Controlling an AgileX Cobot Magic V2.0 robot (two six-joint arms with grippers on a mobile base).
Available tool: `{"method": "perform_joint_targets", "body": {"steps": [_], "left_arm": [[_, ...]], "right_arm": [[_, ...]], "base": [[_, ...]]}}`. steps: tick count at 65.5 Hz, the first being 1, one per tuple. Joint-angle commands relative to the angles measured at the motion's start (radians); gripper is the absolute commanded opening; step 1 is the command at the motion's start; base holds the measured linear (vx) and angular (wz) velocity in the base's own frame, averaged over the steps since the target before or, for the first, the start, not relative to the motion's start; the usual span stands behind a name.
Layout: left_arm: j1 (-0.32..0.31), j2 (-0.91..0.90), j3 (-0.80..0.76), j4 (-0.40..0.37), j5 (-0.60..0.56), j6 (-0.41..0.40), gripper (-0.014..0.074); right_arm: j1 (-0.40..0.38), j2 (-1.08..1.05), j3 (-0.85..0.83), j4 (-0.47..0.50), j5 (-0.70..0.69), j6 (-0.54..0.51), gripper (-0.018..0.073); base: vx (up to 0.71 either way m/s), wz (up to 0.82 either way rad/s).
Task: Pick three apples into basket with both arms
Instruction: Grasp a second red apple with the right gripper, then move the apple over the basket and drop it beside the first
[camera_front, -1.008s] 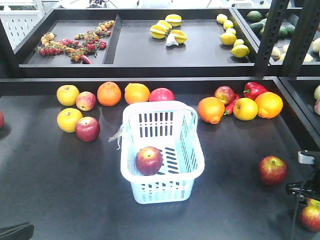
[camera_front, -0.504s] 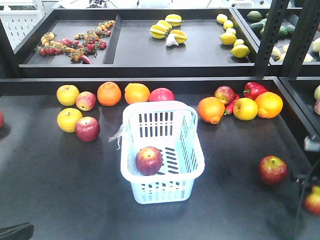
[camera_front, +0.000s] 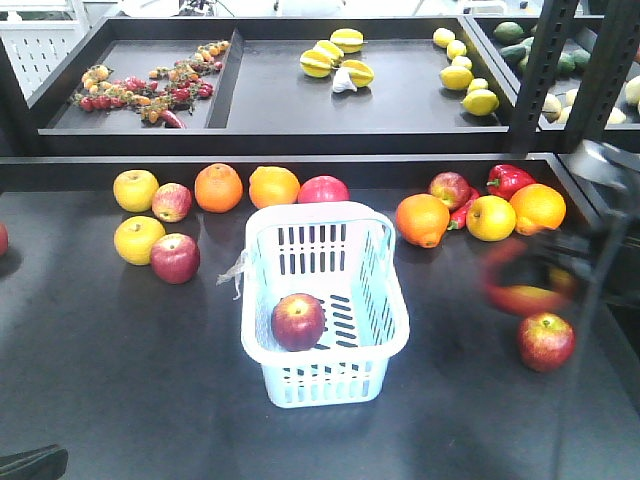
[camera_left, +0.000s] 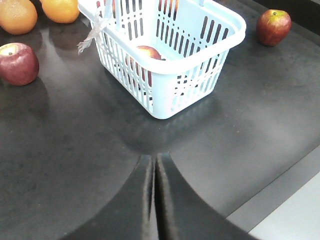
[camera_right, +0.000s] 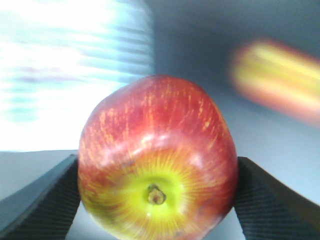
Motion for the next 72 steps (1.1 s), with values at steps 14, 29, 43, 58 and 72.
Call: {"method": "perform_joint_targets", "body": {"steps": [14,29,43,58,72], "left_arm": [[-0.005,0.007,-0.023,-0.025,-0.066,-0.010,-0.0006],[-0.005,0.007,-0.023,-0.025,-0.066,-0.010,-0.0006],[-0.005,0.007,-0.023,-0.025,-0.066,-0.010,-0.0006],[-0.005,0.007,-0.023,-0.026,-0.066,-0.010,-0.0006],[-0.005,0.007,-0.023,-0.026,-0.066,-0.010,-0.0006]], "right_arm": [[0.276,0.061,-0.059,0.267,-0.163,-0.156,0.0188],[0.375,0.247,-0.214,0.265,-0.189,-0.154,0.0195],[0.401,0.392,-0.295,0.269,-0.214,-0.144,0.0208],[0.426,0.489,-0.360,0.267,-0.222,-0.150,0.0321],[0.427,0.538,-0.401,0.269,-0.247,-0.173,0.0543]], "base": [[0.00,0.00],[0.00,0.00],[0.00,0.00],[0.00,0.00],[0.00,0.00]]}}
